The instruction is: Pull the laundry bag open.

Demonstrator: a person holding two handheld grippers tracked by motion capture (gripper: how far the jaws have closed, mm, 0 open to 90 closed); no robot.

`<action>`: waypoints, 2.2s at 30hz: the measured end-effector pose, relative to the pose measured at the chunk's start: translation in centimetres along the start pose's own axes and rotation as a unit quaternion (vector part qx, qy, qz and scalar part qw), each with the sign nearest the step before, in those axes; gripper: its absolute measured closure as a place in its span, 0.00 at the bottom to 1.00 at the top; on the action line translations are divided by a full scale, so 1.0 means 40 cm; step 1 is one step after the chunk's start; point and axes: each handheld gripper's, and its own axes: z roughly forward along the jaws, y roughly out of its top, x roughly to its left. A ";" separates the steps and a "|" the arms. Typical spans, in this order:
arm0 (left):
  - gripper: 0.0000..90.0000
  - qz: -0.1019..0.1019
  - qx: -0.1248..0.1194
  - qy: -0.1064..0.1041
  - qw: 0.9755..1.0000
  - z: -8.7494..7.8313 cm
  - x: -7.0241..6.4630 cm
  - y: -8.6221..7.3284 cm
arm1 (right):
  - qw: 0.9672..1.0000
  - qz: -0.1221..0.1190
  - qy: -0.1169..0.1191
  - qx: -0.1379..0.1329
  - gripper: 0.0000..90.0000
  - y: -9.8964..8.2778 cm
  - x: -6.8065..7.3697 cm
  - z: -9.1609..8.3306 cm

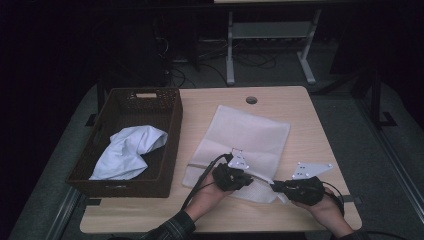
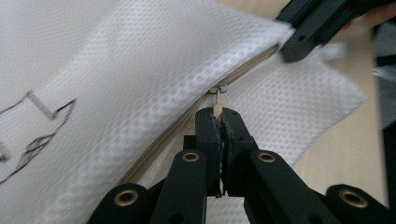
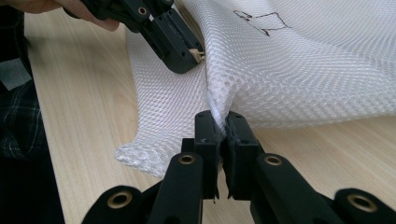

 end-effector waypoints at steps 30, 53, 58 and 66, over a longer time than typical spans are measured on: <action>0.97 -0.061 -0.020 0.000 0.998 -0.041 0.083 -0.030 | 1.000 0.012 -0.013 -0.002 0.94 -0.006 -0.012 -0.021; 0.97 -0.084 -0.013 0.052 0.995 -0.060 0.134 -0.061 | 0.999 0.018 -0.031 0.009 0.93 -0.016 -0.017 -0.027; 0.97 -0.086 -0.013 0.052 0.995 -0.058 0.138 -0.063 | 0.999 0.019 -0.032 0.010 0.93 -0.019 -0.020 -0.029; 0.97 -0.091 -0.012 0.068 0.993 -0.064 0.148 -0.069 | 0.999 0.023 -0.039 0.010 0.94 -0.021 -0.026 -0.035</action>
